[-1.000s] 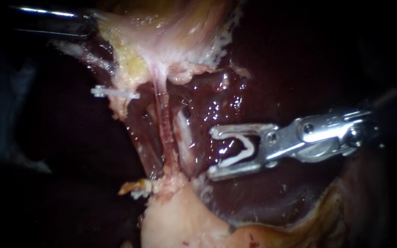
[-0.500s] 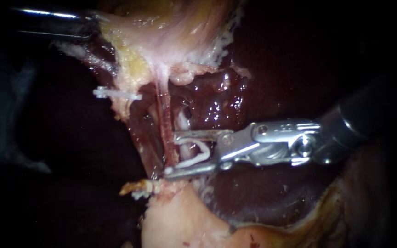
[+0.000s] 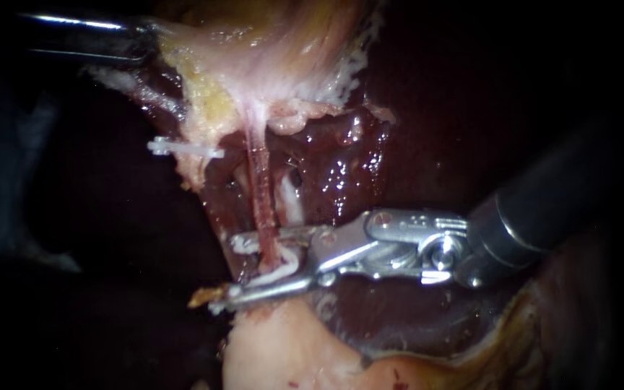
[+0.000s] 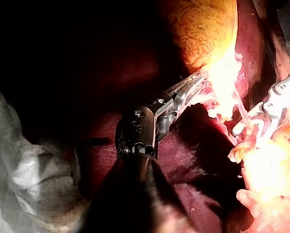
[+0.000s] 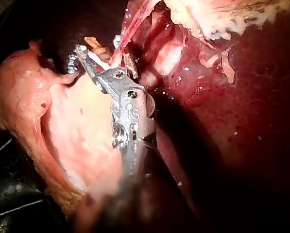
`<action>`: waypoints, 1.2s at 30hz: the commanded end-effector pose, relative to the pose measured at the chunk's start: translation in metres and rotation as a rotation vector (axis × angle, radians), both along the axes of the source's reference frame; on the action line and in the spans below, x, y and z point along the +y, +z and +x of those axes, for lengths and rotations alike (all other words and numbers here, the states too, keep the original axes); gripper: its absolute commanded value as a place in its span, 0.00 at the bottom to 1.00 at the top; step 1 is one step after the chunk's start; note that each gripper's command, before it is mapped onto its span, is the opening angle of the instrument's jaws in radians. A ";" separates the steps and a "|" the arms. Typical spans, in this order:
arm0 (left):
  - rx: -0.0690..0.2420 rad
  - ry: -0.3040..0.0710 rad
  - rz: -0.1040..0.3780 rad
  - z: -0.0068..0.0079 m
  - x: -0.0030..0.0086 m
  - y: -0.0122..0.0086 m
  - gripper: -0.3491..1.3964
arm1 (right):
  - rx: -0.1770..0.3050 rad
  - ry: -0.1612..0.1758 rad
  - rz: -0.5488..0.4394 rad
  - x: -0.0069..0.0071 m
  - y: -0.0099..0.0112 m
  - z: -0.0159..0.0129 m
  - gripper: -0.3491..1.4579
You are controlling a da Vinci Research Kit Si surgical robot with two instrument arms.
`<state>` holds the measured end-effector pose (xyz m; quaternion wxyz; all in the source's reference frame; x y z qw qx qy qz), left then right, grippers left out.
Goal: Clipping first clip right tube
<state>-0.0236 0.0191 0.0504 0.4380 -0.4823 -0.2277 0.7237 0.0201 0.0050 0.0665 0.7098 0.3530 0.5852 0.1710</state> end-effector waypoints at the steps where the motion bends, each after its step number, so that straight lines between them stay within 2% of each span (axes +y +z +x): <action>1: 0.000 0.000 0.000 0.0000 0.0000 0.0000 0.00 | 0.006 -0.002 0.006 -0.0002 -0.0004 0.0000 0.47; 8: 0.000 0.000 0.000 0.0000 0.0000 0.0000 0.00 | 0.057 -0.029 0.020 -0.0021 -0.0029 0.0005 0.47; 14: 0.000 0.000 0.000 0.0000 0.0001 0.0001 0.00 | 0.074 -0.055 0.027 -0.0027 -0.0037 0.0007 0.45; 18: 0.000 0.000 0.000 0.0000 0.0001 0.0001 0.00 | 0.068 -0.054 0.044 -0.0024 -0.0034 0.0006 0.42; 24: 0.000 0.000 0.000 0.0000 0.0001 0.0001 0.00 | 0.057 -0.054 0.082 -0.0012 -0.0031 0.0001 0.31; 30: 0.000 0.000 0.000 0.0000 0.0001 0.0001 0.00 | 0.036 -0.061 0.122 -0.0005 -0.0029 -0.0005 0.10; 32: 0.000 0.000 0.000 0.0000 0.0001 0.0001 0.00 | 0.020 -0.053 0.148 -0.0002 -0.0029 -0.0007 0.02; 34: 0.000 0.000 0.000 0.0000 0.0001 0.0001 0.00 | -0.002 -0.051 0.210 0.0002 -0.0027 -0.0008 0.00; 36: 0.000 0.000 0.000 0.0000 0.0001 0.0001 0.00 | -0.012 -0.054 0.214 0.0005 -0.0025 -0.0010 0.00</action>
